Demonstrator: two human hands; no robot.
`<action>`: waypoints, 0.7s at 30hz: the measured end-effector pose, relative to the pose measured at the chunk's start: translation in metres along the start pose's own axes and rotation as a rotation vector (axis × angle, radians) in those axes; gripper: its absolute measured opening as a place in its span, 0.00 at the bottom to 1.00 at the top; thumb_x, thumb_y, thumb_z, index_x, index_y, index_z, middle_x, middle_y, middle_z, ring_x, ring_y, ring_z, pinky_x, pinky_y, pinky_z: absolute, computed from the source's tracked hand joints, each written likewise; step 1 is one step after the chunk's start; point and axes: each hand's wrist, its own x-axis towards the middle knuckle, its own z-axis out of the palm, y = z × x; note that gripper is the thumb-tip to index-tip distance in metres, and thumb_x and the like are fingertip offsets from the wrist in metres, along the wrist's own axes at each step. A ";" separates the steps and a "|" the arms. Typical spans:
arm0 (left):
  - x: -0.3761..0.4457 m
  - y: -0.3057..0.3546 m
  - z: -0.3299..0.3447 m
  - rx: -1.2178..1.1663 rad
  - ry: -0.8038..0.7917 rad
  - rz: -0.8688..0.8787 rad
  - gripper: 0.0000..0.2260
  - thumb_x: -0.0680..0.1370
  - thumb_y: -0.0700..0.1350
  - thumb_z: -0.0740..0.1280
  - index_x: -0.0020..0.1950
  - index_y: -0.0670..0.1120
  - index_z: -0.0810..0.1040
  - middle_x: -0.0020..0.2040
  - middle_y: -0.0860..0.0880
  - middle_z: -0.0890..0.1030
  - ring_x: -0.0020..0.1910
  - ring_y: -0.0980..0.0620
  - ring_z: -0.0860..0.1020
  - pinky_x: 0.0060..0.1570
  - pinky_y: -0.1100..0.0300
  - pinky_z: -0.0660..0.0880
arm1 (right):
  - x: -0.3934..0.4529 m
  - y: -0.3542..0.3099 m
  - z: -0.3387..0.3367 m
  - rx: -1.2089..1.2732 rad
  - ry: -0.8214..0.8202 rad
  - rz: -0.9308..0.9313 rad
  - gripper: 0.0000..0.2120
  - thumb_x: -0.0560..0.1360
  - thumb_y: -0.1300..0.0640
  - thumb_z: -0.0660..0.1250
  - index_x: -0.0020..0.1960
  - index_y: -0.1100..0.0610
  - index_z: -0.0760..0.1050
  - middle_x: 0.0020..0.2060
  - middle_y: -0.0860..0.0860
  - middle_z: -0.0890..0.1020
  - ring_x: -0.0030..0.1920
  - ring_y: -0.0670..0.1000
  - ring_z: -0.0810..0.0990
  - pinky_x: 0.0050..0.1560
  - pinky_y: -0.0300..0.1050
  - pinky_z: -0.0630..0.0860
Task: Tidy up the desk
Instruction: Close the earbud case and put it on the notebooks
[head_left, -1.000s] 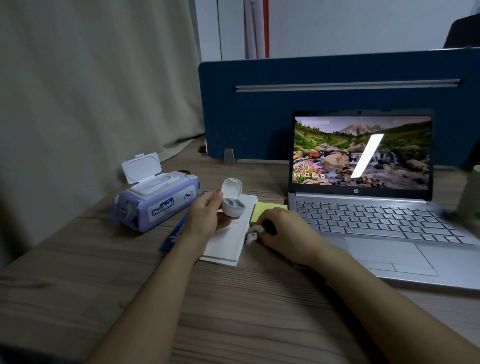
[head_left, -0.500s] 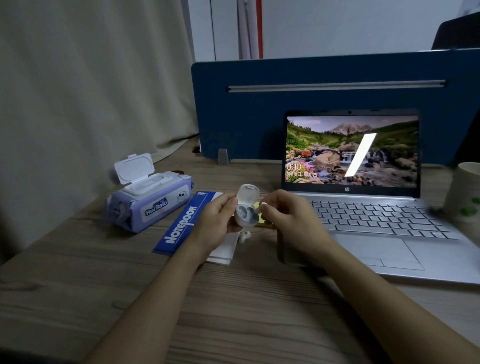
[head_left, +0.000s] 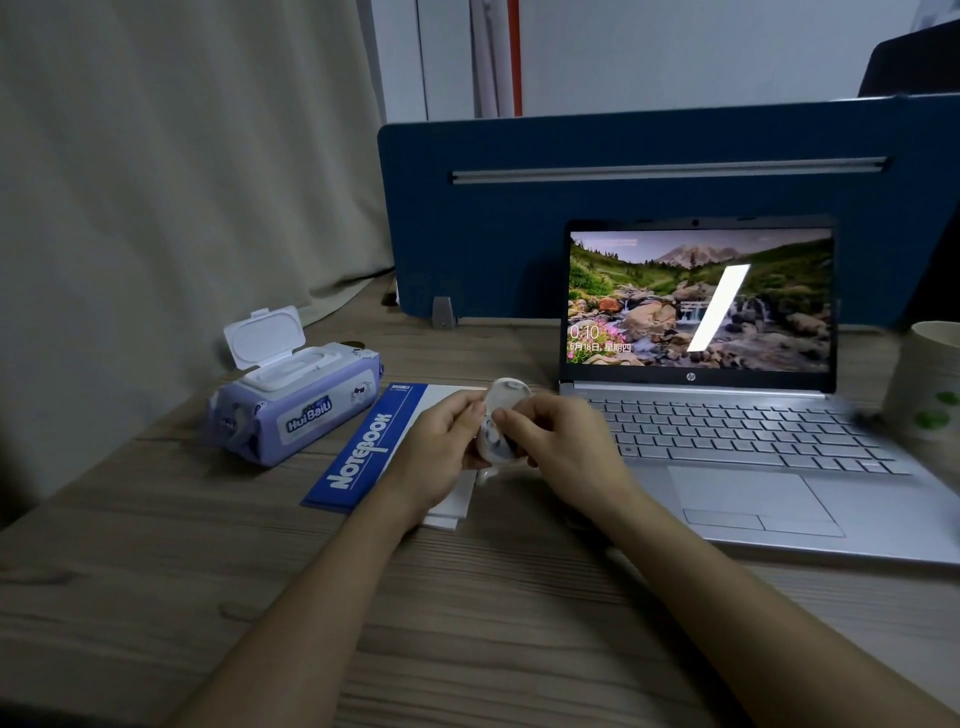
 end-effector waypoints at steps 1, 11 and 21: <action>0.000 0.000 0.000 -0.004 0.001 -0.003 0.12 0.84 0.46 0.57 0.60 0.47 0.78 0.52 0.45 0.84 0.51 0.48 0.84 0.48 0.54 0.81 | 0.000 0.000 0.000 0.002 0.011 0.000 0.16 0.77 0.48 0.68 0.36 0.56 0.80 0.28 0.49 0.82 0.29 0.41 0.77 0.33 0.43 0.73; 0.008 -0.001 -0.015 -0.183 0.303 -0.042 0.09 0.83 0.46 0.59 0.51 0.52 0.79 0.51 0.45 0.82 0.46 0.52 0.82 0.36 0.64 0.78 | -0.006 0.006 -0.007 -0.235 -0.105 -0.059 0.07 0.77 0.59 0.64 0.49 0.55 0.81 0.44 0.49 0.85 0.45 0.49 0.82 0.50 0.47 0.78; 0.013 -0.004 -0.022 -0.260 0.458 -0.035 0.11 0.84 0.46 0.57 0.50 0.48 0.79 0.52 0.41 0.82 0.50 0.44 0.81 0.35 0.62 0.78 | -0.007 0.004 0.011 -0.484 -0.343 -0.217 0.11 0.79 0.53 0.63 0.57 0.55 0.79 0.53 0.53 0.80 0.54 0.54 0.76 0.54 0.52 0.76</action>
